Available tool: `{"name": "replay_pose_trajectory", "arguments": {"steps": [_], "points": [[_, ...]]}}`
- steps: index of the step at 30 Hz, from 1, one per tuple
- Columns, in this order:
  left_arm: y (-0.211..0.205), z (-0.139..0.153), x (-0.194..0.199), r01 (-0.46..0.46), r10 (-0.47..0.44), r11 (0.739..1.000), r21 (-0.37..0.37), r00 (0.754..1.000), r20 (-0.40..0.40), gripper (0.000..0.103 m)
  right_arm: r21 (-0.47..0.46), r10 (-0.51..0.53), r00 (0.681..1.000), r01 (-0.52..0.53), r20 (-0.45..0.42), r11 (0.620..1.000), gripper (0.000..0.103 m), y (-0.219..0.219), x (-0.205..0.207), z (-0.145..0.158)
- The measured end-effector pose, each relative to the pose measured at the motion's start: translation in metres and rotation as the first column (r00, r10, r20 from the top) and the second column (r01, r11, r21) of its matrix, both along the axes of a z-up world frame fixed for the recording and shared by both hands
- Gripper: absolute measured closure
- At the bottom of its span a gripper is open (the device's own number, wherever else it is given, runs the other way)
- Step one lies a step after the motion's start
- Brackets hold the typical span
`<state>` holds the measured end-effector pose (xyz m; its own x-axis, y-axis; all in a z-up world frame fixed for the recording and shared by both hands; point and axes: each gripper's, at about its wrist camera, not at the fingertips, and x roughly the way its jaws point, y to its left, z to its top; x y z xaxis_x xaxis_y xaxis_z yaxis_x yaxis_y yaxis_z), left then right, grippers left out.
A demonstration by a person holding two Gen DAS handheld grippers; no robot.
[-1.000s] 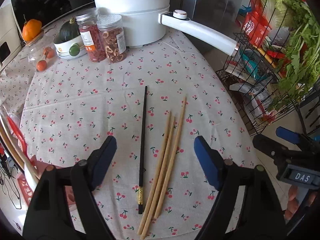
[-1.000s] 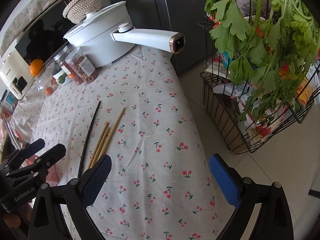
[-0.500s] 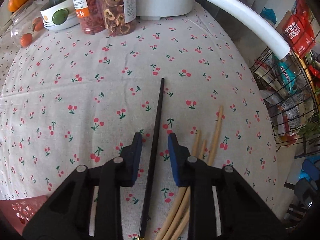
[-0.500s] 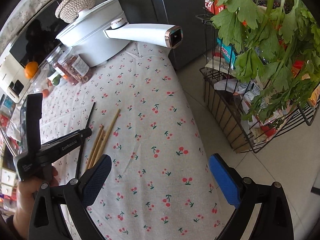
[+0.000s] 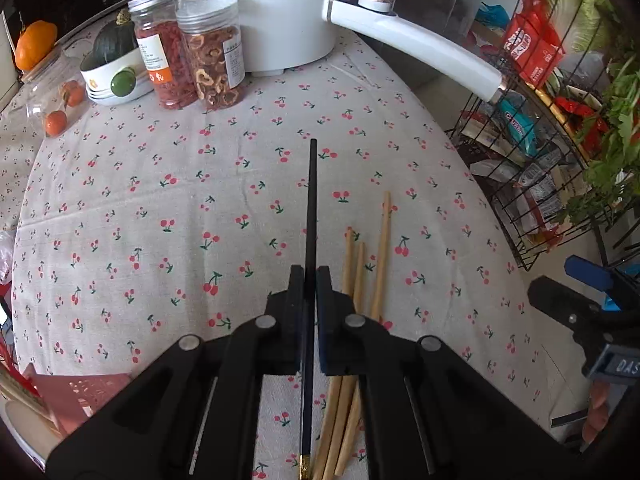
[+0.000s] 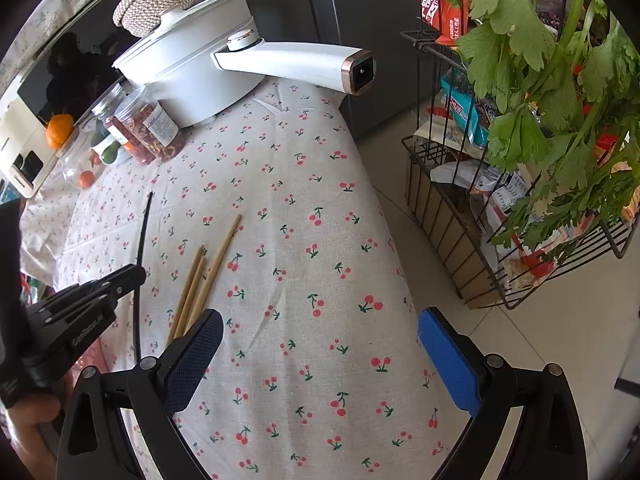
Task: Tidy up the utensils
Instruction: 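Lift the black chopstick with the left tool while the right tool grasps a wooden chopstick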
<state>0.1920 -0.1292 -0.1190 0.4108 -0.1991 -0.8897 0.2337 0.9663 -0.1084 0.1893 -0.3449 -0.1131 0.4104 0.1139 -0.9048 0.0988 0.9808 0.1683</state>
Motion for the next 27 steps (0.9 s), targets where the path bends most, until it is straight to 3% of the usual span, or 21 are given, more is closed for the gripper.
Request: {"name": "replay_pose_trajectory", "arguments": {"steps": [13, 19, 27], "points": [[0.038, 0.076, -0.089, 0.146, -0.130, 0.985, -0.087, 0.977, 0.170, 0.097, 0.014, 0.049, 0.999, -0.049, -0.021, 0.999, 0.006, 0.044, 0.014, -0.016], [0.069, 0.093, -0.115, 0.138, -0.107, 0.980, -0.140, 0.972, 0.211, 0.097, 0.040, 0.077, 0.996, -0.075, -0.045, 0.996, 0.028, 0.072, 0.025, -0.033], [0.103, 0.093, -0.132, 0.102, -0.055, 0.976, -0.191, 0.970, 0.239, 0.097, 0.015, 0.121, 0.988, -0.120, -0.096, 0.993, 0.059, 0.106, 0.037, -0.053]]}}
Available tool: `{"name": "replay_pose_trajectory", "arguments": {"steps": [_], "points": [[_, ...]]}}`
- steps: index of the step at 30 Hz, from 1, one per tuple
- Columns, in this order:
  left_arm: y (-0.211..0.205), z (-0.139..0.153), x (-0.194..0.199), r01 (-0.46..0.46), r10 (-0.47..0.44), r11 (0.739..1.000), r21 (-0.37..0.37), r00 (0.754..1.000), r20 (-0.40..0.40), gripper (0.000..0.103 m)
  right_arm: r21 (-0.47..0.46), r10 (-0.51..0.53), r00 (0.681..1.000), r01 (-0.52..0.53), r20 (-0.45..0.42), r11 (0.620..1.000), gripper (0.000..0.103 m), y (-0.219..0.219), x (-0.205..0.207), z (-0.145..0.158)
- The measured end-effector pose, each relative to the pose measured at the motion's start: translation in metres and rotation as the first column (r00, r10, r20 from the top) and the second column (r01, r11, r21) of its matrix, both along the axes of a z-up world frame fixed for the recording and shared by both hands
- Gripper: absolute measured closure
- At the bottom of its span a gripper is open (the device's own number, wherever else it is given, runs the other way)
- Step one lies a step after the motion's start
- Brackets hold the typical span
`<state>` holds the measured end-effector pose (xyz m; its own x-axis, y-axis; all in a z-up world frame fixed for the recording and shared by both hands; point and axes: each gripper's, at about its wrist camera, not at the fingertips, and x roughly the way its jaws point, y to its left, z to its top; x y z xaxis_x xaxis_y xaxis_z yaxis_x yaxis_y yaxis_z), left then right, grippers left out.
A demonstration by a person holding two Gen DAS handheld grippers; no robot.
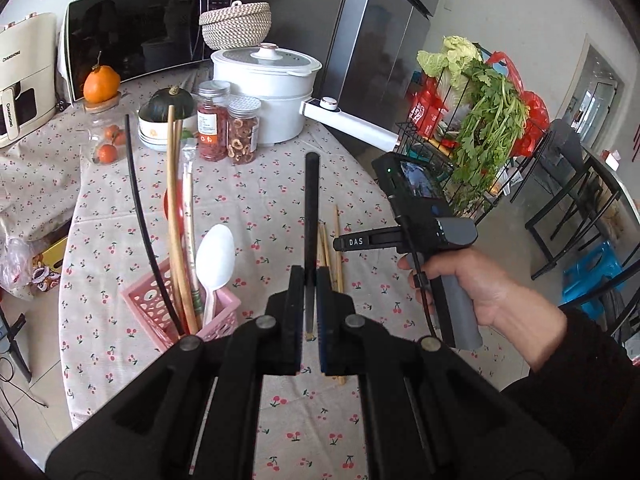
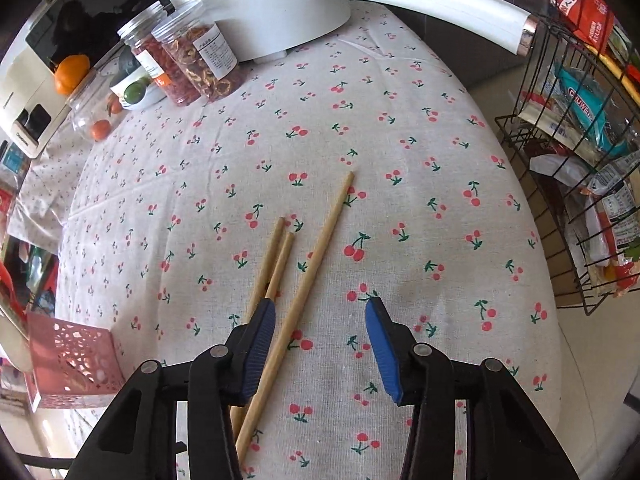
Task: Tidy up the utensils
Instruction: 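Lift the black chopstick with the left tool while the right tool grasps a wooden chopstick, then lower both chopsticks into the pink basket and open both tools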
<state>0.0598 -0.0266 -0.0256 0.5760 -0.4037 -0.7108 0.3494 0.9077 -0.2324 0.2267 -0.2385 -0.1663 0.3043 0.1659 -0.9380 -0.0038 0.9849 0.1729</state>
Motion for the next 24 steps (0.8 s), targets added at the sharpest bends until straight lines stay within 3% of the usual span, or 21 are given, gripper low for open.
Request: {"name": "replay_pose_trajectory", "arguments": {"steps": [6, 9, 13, 19, 24], "points": [[0.013, 0.003, -0.010, 0.009, -0.009, 1.000, -0.024, 1.000, 0.003, 0.097, -0.107, 0.036, 0.999, -0.037, -0.013, 0.994, 0.073, 0.022, 0.002, -0.008], [0.018, 0.007, -0.014, 0.007, -0.006, 1.000, -0.030, 1.000, 0.019, 0.097, -0.145, 0.055, 0.998, -0.056, -0.013, 0.988, 0.088, 0.029, 0.000, -0.009], [0.024, 0.012, -0.019, -0.001, 0.002, 0.999, -0.038, 0.999, 0.034, 0.097, -0.137, 0.059, 0.998, -0.059, -0.002, 0.989, 0.096, 0.026, -0.006, -0.004], [0.030, 0.020, -0.032, -0.005, 0.007, 1.000, -0.031, 0.996, 0.084, 0.097, -0.086, 0.066, 0.989, -0.055, 0.131, 0.995, 0.096, 0.020, -0.032, 0.037], [0.032, 0.030, -0.042, 0.002, 0.003, 0.999, -0.038, 0.992, 0.126, 0.097, -0.050, 0.085, 0.960, -0.074, 0.266, 0.996, 0.096, 0.012, -0.062, 0.079]]}}
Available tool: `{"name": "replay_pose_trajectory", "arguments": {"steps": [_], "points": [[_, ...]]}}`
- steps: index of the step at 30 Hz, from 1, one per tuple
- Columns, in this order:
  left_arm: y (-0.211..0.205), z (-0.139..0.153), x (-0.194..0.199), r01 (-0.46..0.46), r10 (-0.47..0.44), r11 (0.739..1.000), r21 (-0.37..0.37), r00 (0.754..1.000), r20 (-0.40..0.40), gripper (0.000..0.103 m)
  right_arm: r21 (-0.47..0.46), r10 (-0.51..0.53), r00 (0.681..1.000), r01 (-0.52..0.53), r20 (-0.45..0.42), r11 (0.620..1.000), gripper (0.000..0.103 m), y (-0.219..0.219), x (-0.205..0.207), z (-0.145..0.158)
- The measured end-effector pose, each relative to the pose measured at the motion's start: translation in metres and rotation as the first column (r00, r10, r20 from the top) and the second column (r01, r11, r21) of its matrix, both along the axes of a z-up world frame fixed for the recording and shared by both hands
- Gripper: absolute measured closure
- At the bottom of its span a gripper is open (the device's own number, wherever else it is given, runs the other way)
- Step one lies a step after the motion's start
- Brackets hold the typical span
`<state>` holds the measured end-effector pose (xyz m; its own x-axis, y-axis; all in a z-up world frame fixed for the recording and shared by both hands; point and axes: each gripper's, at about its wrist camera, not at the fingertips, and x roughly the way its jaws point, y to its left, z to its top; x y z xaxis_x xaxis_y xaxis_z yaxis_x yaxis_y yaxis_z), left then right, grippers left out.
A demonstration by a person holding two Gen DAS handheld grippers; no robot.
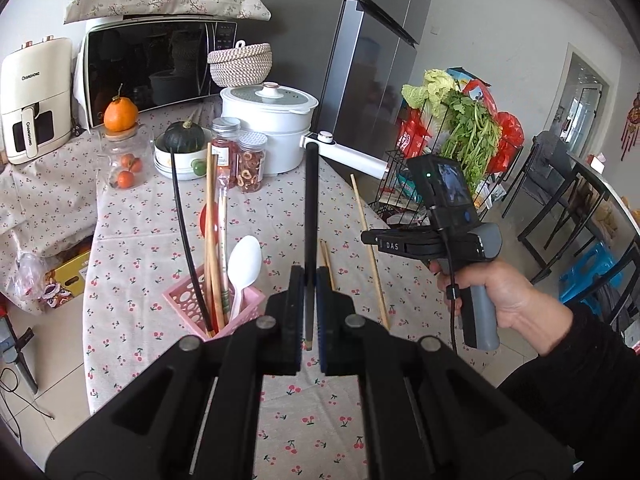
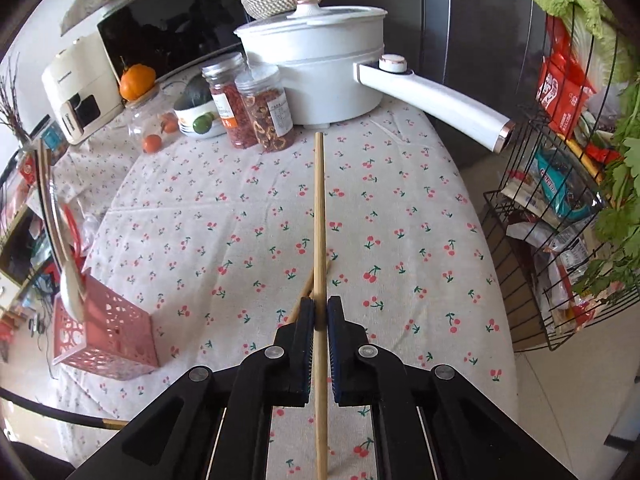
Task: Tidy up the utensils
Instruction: 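Lower both chopsticks into the pink basket and open both tools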
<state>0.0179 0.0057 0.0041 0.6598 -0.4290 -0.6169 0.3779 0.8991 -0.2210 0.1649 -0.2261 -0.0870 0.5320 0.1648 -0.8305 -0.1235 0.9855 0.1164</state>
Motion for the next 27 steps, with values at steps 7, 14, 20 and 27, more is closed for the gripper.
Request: {"name": "replay_pose_trajectory", "arguments": {"steps": [7, 14, 20, 27], "points": [[0.001, 0.018, -0.014, -0.001, 0.002, 1.000, -0.013, 0.997, 0.083, 0.097, 0.069, 0.019, 0.985, -0.031, 0.169, 0.997, 0.096, -0.006, -0.044, 0.052], [0.017, 0.043, -0.021, -0.035, 0.046, 0.997, -0.070, 0.984, 0.171, 0.097, 0.125, 0.025, 0.946, -0.069, 0.324, 0.990, 0.096, -0.010, -0.075, 0.099], [0.036, 0.060, -0.021, -0.111, 0.132, 0.989, -0.095, 0.960, 0.248, 0.097, 0.142, 0.060, 0.911, -0.128, 0.408, 0.982, 0.096, 0.000, -0.090, 0.128], [0.050, 0.055, -0.006, -0.186, 0.201, 0.979, -0.085, 0.949, 0.243, 0.097, 0.159, 0.135, 0.884, -0.227, 0.448, 0.961, 0.096, 0.035, -0.100, 0.143]]}}
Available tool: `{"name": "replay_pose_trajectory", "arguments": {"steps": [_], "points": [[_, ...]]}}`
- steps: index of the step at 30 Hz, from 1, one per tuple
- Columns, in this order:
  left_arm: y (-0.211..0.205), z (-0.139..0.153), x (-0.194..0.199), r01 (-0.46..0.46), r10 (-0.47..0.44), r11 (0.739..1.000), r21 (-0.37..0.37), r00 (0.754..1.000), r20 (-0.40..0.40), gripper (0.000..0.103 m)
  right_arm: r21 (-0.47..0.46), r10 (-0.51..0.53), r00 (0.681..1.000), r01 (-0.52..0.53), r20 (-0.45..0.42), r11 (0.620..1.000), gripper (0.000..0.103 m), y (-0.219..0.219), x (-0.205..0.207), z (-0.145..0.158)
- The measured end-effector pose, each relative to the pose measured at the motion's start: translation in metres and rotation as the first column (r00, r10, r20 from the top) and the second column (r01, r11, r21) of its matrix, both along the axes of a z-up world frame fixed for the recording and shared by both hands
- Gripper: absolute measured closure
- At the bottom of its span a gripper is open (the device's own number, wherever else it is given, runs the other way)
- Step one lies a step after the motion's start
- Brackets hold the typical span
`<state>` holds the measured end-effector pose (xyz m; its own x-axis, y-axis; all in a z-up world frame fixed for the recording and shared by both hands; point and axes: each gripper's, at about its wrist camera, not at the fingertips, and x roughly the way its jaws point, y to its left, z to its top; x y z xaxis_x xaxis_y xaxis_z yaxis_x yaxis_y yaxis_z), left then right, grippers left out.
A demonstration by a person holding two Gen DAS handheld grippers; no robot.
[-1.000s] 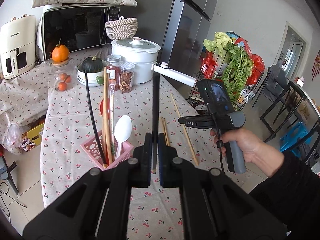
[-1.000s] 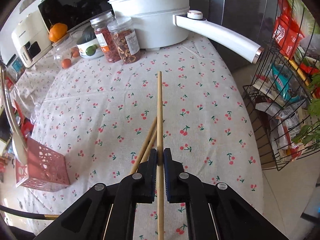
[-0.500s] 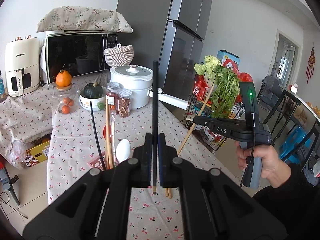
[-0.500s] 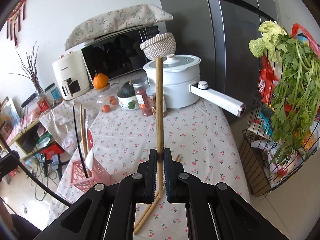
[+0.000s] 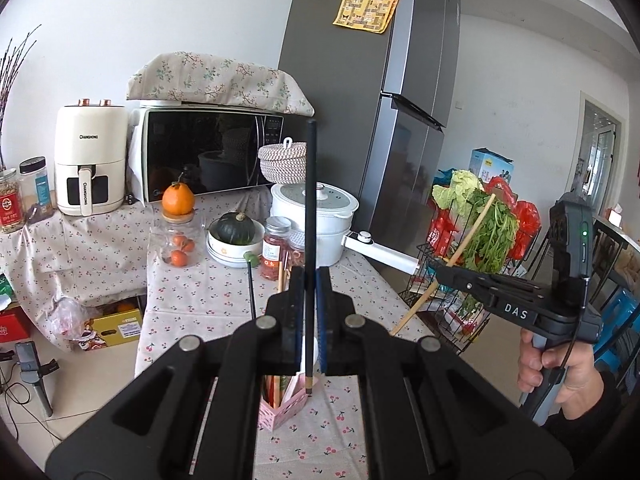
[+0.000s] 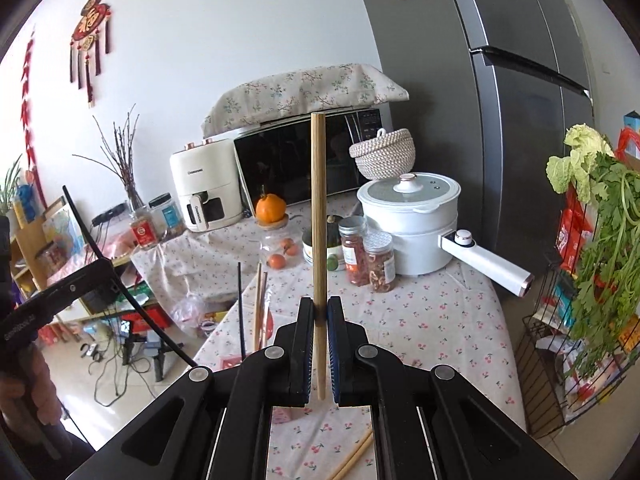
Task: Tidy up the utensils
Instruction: 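Lower both chopsticks into the pink basket and open both tools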
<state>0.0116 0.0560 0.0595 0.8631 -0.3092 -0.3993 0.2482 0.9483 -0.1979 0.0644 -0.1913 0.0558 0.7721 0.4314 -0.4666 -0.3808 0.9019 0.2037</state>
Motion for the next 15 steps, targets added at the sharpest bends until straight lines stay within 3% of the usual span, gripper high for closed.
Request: {"name": "replay_pose_trajectory", "arguments": {"steps": [15], "points": [[-0.004, -0.031, 0.026, -0.042, 0.048, 0.993, 0.109, 0.997, -0.055, 0.097, 0.026, 0.137, 0.991, -0.136, -0.012, 0.990, 0.096, 0.069, 0.005, -0.008]]}}
